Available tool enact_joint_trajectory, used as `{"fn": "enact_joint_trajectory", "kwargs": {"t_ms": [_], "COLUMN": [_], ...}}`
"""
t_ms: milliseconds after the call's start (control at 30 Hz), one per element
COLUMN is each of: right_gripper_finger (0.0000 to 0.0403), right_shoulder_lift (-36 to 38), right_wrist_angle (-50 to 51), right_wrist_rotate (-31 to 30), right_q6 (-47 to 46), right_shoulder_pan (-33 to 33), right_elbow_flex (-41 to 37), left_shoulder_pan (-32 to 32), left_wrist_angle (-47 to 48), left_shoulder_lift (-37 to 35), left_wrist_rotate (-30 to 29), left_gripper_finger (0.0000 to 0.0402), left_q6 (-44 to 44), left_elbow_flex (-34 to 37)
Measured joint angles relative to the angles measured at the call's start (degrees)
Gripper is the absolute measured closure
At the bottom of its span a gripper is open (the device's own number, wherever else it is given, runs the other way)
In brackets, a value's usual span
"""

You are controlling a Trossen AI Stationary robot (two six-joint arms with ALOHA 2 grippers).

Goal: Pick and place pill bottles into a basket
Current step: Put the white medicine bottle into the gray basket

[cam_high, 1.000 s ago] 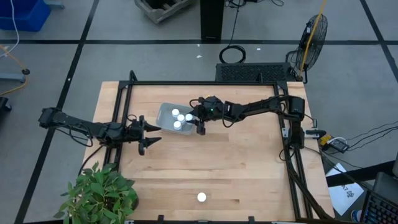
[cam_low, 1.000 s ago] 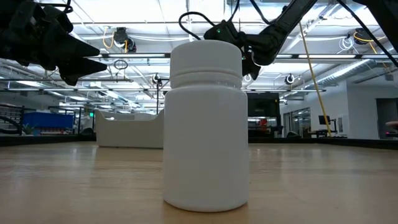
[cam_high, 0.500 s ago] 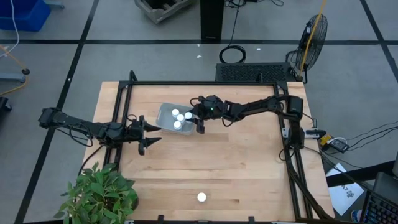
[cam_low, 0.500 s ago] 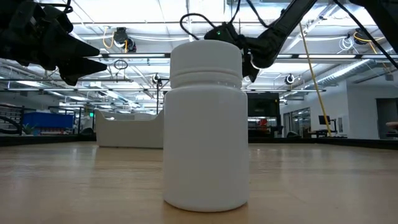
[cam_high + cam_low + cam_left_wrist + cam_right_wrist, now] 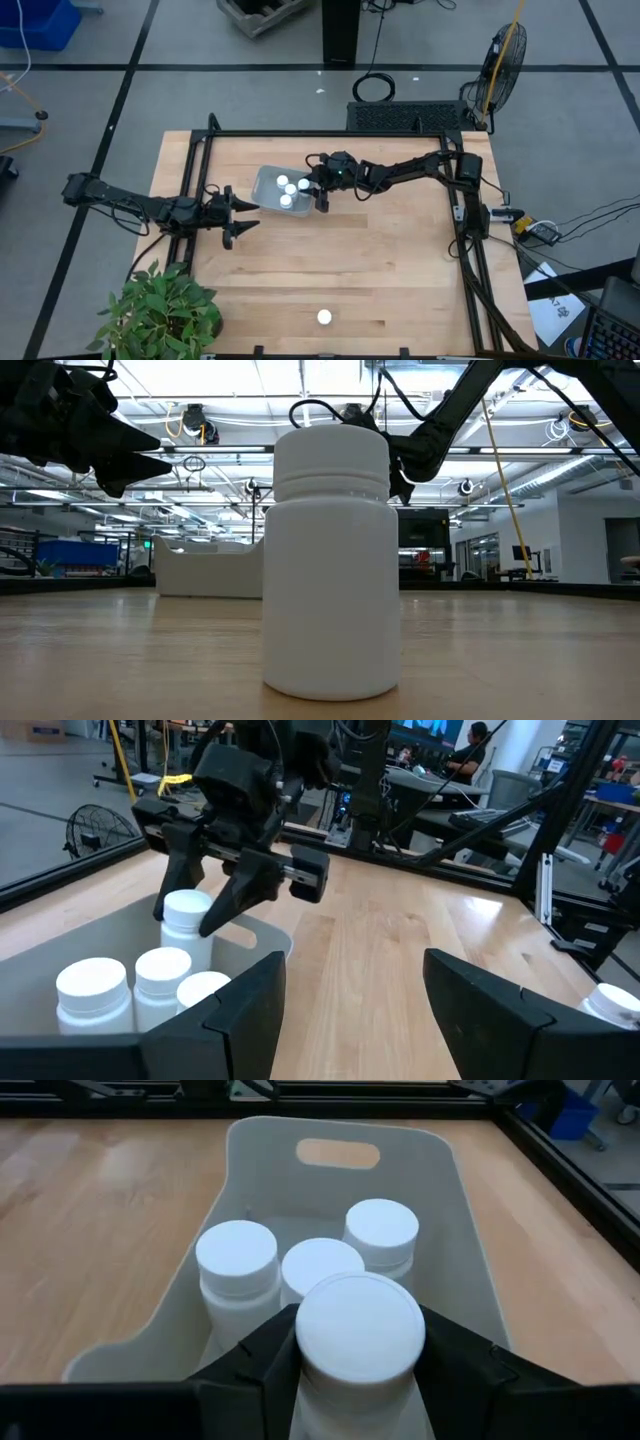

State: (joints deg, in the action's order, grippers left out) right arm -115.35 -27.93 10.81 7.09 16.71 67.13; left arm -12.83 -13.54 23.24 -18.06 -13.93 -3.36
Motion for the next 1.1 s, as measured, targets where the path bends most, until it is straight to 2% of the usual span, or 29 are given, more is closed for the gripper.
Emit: {"fn": "enact_joint_trajectory", "kwargs": {"t_ms": [367,900,1100], "right_gripper_finger": [0.0231,0.0185,0.0183], "right_shoulder_lift": [0.0,0.0,2.3], "right_wrist_angle": [0.3,-0.6,-0.1], "right_wrist_rotate": [1.6,1.3,1.1], "right_q6": [0.0,1.9,2.8], "right_shoulder_pan": [0.0,0.0,-0.3], "right_elbow_flex": [0.0,0.0,0.0], "left_shoulder_pan": [0.0,0.0,0.0], "left_wrist_angle": [0.0,0.0,0.0], "left_shoulder_lift": [0.0,0.0,0.0], "left_wrist_rotate": [0.0,0.0,0.0], "left_gripper_finger": [0.0158,0.0158,0.0158], "left_q6": [0.0,0.0,0.0], "left_elbow_flex": [0.0,0.0,0.0]}}
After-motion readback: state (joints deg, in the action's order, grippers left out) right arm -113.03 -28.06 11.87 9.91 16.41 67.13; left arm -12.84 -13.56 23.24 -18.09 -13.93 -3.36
